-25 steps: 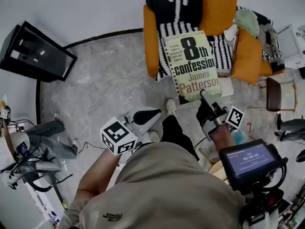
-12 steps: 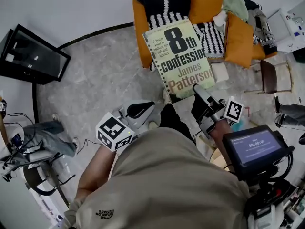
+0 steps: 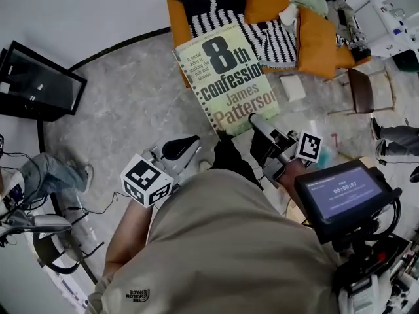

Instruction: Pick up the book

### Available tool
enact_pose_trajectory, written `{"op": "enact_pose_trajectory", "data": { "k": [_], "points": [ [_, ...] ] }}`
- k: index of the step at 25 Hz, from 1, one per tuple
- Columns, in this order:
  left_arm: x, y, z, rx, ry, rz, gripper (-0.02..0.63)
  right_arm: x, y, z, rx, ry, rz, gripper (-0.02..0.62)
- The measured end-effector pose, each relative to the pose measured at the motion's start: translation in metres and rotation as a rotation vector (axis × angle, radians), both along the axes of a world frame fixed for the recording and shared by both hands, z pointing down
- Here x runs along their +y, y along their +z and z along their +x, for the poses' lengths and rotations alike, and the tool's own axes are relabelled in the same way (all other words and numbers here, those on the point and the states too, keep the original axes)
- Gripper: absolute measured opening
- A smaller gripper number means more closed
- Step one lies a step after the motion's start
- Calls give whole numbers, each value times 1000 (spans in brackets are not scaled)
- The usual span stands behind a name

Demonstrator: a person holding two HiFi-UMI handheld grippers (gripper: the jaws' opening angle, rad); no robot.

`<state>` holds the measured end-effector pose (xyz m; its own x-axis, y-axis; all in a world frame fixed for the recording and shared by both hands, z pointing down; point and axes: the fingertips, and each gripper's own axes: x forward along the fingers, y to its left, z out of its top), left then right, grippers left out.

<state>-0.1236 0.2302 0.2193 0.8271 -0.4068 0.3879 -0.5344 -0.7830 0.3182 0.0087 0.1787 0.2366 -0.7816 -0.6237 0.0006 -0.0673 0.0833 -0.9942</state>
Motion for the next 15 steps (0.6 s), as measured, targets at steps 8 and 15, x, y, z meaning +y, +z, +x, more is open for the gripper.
{"op": "enact_pose_trajectory", "data": {
  "k": [8, 15],
  "points": [
    [-5, 3, 5, -3, -6, -2, 8, -3, 1, 1, -15, 0, 13, 175],
    [-7, 4, 7, -1, 4, -7, 8, -2, 3, 1, -13, 3, 6, 175]
  ]
}}
